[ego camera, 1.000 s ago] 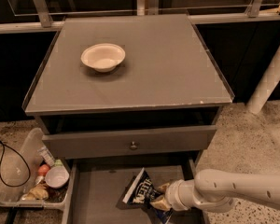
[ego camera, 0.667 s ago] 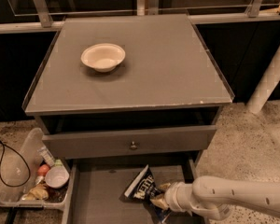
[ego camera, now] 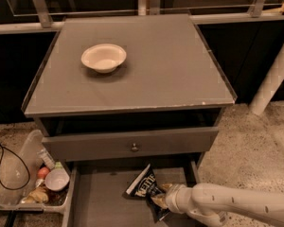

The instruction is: Place blue chip bag into middle drawer

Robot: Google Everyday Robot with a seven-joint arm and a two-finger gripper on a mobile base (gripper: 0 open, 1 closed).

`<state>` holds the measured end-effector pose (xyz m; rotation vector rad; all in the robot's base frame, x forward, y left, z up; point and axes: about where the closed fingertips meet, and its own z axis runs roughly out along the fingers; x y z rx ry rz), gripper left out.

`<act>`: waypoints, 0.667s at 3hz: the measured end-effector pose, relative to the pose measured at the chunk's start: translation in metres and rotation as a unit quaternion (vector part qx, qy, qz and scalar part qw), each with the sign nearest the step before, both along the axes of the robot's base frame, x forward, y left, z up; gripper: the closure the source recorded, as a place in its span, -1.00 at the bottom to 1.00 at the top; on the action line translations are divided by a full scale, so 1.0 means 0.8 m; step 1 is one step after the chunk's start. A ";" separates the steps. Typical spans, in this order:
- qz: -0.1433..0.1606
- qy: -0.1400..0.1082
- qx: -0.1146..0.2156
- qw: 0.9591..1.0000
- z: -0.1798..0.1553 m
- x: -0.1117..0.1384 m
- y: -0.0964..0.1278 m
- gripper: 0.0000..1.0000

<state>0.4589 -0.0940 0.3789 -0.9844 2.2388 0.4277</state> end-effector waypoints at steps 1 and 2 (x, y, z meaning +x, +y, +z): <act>0.000 0.000 0.000 1.000 0.000 0.000 0.000 0.38; 0.000 0.000 0.000 1.000 0.000 0.000 0.000 -0.09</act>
Offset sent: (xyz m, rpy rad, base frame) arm 0.0000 0.0000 0.0000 0.0000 0.0000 0.0000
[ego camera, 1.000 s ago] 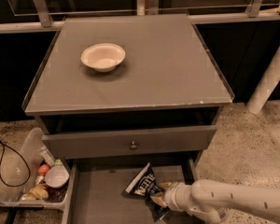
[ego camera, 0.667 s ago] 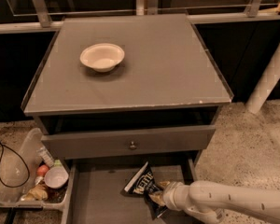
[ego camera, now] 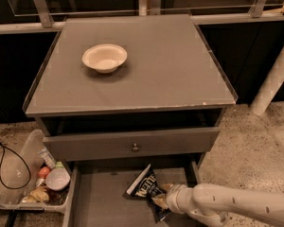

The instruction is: Place blue chip bag into middle drawer

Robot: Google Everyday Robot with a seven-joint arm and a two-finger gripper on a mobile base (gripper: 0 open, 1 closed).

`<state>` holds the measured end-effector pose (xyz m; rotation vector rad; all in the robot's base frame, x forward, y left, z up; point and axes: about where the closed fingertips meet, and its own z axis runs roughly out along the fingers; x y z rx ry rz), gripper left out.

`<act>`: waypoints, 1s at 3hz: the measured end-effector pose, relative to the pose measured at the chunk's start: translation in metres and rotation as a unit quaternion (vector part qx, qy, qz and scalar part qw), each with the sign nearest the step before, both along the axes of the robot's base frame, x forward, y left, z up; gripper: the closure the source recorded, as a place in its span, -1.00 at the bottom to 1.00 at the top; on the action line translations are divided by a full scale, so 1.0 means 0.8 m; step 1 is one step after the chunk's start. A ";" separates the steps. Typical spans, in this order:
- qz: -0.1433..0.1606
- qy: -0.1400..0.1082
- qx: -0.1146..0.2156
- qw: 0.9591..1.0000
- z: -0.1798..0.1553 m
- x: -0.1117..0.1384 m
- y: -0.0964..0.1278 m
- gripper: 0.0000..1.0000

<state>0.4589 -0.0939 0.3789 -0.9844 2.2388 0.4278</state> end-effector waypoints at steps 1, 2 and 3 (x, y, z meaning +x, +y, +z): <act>0.000 0.000 0.000 1.000 0.000 0.000 0.000 -0.54; 0.000 0.000 0.000 1.000 0.000 0.000 0.000 -1.00; 0.000 0.000 0.000 1.000 0.000 0.000 0.000 -1.00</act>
Offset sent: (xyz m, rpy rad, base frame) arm 0.0000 0.0000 0.0000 0.0000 0.0000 0.0000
